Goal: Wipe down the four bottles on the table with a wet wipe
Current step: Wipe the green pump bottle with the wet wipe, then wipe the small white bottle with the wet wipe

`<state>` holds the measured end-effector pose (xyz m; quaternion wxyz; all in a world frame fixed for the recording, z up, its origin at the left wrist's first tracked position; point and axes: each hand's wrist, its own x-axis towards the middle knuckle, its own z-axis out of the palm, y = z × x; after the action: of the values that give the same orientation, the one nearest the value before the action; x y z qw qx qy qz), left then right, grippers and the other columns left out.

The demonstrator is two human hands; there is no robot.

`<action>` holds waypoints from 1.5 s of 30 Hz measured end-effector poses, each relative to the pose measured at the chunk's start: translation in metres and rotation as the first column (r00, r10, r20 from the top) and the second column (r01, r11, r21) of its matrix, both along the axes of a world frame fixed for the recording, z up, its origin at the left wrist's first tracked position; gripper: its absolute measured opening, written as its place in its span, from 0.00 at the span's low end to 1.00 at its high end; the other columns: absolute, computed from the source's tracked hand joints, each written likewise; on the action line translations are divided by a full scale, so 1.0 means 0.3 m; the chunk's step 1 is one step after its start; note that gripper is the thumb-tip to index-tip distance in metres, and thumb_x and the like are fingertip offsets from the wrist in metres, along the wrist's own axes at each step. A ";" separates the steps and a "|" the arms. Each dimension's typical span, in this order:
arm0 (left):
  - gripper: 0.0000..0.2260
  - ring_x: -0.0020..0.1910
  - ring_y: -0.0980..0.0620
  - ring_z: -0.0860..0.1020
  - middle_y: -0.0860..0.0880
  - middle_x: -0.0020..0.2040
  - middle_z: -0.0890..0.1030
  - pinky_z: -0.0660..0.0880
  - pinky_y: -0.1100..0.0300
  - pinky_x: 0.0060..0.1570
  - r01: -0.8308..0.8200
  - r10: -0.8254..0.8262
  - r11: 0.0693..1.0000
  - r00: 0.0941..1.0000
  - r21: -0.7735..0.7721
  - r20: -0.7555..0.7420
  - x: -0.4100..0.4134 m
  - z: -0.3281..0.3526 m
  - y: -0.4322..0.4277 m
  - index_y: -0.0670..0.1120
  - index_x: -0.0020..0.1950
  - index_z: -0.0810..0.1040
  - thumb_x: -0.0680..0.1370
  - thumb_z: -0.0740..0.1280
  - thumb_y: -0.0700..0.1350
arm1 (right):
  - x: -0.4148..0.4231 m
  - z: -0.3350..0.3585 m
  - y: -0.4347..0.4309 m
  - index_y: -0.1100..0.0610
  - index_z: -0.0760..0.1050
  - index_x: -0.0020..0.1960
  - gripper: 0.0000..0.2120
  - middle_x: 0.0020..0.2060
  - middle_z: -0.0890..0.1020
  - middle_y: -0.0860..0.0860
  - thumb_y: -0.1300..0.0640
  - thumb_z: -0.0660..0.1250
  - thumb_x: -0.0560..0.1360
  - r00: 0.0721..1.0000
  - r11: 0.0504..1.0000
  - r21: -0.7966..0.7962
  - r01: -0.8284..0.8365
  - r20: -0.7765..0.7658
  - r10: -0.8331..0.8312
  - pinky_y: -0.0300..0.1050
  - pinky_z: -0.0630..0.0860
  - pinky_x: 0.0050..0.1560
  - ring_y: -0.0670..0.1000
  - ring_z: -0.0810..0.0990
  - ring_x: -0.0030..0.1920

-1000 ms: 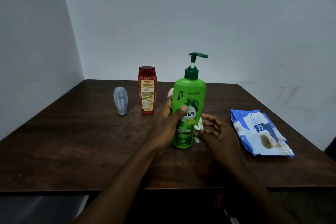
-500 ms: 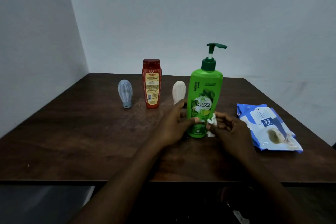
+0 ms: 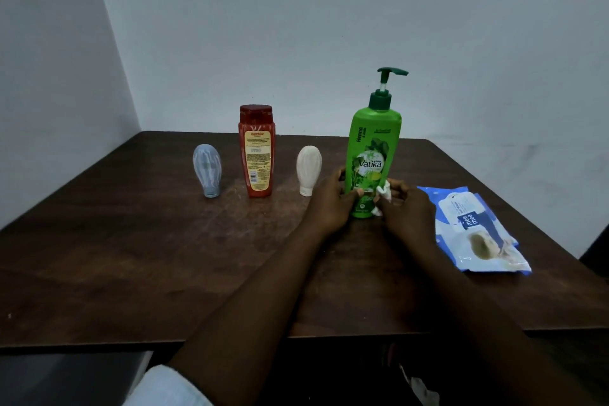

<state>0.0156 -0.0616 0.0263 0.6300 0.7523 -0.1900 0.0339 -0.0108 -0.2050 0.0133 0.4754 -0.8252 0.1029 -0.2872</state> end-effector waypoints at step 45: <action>0.27 0.61 0.44 0.79 0.43 0.64 0.78 0.81 0.49 0.55 -0.481 0.494 0.778 0.866 0.404 0.081 0.139 -0.066 0.160 0.43 0.67 0.71 0.72 0.77 0.46 | 0.098 -0.035 0.020 0.47 0.79 0.58 0.16 0.42 0.84 0.40 0.56 0.76 0.72 0.990 0.991 0.104 -0.088 0.122 0.075 0.24 0.75 0.37 0.31 0.82 0.39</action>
<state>0.0572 -0.0135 0.0066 0.4296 0.8913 0.0176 0.1438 0.0187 -0.1991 0.0027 0.5365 -0.7829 0.0565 -0.3099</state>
